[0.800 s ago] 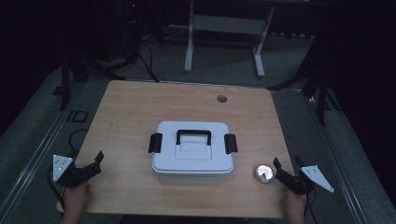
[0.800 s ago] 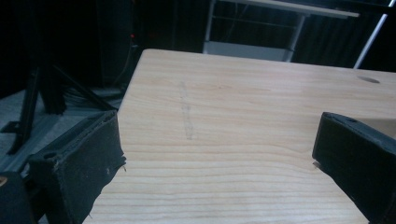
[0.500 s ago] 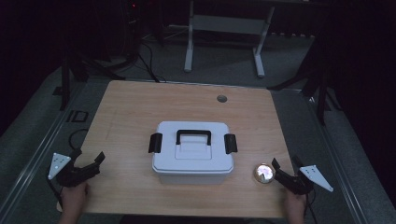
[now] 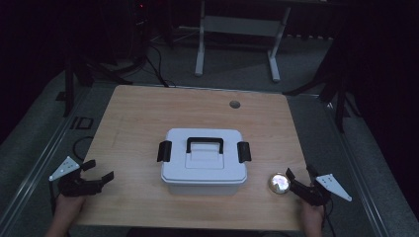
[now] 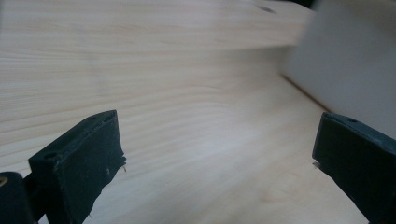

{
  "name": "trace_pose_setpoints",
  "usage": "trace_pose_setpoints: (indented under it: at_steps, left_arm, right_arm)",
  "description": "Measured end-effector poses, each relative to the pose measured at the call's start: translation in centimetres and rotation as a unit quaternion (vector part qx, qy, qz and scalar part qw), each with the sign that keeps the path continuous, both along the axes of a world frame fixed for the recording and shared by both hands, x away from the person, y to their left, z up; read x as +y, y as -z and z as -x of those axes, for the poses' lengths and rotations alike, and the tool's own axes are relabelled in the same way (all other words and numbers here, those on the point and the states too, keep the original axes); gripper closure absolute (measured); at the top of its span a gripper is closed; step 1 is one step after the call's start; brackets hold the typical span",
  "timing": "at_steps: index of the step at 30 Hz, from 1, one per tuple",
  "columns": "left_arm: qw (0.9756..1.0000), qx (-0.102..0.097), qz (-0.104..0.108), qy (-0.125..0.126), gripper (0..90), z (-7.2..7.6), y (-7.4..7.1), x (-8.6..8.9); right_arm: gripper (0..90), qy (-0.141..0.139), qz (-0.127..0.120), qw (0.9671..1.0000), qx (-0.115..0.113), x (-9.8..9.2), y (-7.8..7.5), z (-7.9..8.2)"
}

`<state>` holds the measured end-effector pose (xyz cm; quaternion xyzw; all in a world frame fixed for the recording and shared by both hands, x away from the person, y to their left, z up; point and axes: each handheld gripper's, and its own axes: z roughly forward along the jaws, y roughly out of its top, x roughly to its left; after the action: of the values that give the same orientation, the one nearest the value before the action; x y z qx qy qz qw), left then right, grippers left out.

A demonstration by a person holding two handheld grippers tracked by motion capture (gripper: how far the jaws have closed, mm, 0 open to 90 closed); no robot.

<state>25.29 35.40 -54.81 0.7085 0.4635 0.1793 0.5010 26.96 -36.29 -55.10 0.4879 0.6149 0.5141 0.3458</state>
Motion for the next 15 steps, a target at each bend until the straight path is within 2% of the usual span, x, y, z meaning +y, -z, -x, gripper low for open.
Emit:
trace_pose_setpoints:
  at_steps: [2, 3, 6, 9, 10, 15]
  left_arm:
    - [0.9995, 0.011, -0.012, 0.028, 0.9, -0.1, -0.5, -0.3]
    - [0.9989, 0.016, -0.027, 0.036, 0.9, -0.2, -0.7, -0.5]
    - [0.9946, 0.036, -0.063, 0.075, 0.9, -0.6, -1.6, -1.1]
    - [0.9881, 0.057, -0.096, 0.106, 0.9, -1.0, -2.2, -1.7]
    - [0.985, 0.066, -0.104, 0.121, 0.8, -1.1, -2.5, -1.8]
    - [0.9692, 0.099, -0.162, 0.157, 0.9, -1.7, -3.3, -2.8]
  right_arm:
    - [13.4, -0.005, 0.001, 1.0, 0.001, 0.1, 0.0, -0.1]
    - [13.4, -0.007, 0.003, 1.0, 0.002, 0.1, 0.0, -0.1]
    - [13.4, -0.014, 0.011, 0.9998, 0.006, 0.3, 0.1, -0.2]
    - [13.4, -0.019, 0.02, 0.9996, 0.009, 0.5, 0.1, -0.2]
    - [13.4, -0.02, 0.023, 0.9995, 0.009, 0.6, 0.1, -0.2]
    - [13.4, -0.021, 0.025, 0.9994, 0.008, 0.7, 0.1, -0.2]
